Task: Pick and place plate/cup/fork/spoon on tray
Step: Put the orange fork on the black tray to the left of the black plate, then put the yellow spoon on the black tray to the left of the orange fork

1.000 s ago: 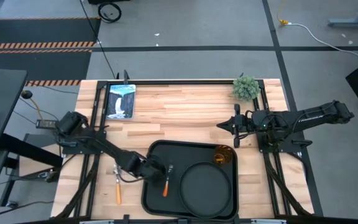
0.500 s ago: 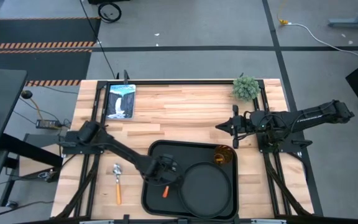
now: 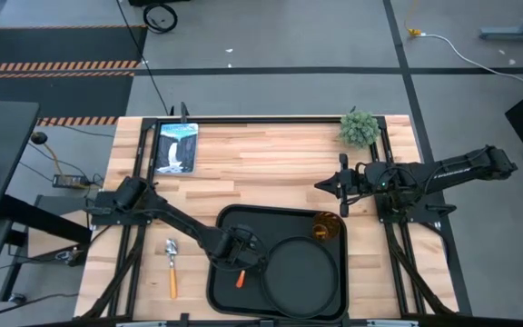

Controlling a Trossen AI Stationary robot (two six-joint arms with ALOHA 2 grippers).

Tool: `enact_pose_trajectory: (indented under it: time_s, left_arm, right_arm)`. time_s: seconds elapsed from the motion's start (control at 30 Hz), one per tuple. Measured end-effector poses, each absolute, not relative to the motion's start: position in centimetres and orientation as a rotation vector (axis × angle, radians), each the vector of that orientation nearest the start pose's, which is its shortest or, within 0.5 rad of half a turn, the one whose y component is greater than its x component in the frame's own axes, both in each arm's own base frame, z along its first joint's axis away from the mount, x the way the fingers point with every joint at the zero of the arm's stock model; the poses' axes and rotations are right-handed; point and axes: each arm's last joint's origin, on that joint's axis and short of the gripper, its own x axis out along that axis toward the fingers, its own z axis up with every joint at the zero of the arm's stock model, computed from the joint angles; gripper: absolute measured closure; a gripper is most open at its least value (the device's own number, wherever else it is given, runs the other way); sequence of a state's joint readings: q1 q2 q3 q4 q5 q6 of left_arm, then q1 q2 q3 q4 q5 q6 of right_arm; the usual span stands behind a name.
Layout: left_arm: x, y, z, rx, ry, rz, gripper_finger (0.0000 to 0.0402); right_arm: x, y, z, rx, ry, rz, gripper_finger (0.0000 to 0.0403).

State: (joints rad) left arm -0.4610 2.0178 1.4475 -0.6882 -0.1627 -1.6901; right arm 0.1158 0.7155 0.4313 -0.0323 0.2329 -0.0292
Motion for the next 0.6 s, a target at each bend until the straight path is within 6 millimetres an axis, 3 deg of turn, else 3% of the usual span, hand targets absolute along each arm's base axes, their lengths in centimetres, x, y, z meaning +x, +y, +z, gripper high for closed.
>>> enact_pose_trajectory:
  time_s: [0.4, 0.6]
  left_arm:
    - [36.2, -17.4, 16.9, -1.069, 1.049, 0.761, 0.0314]
    - [35.0, -16.7, 19.0, -1.028, 1.142, 0.729, 0.0322]
  right_arm:
    - [16.4, 1.2, 23.6, -0.084, 0.314, -0.112, 0.0391]
    - [16.4, 1.2, 23.6, -0.084, 0.313, -0.112, 0.0391]
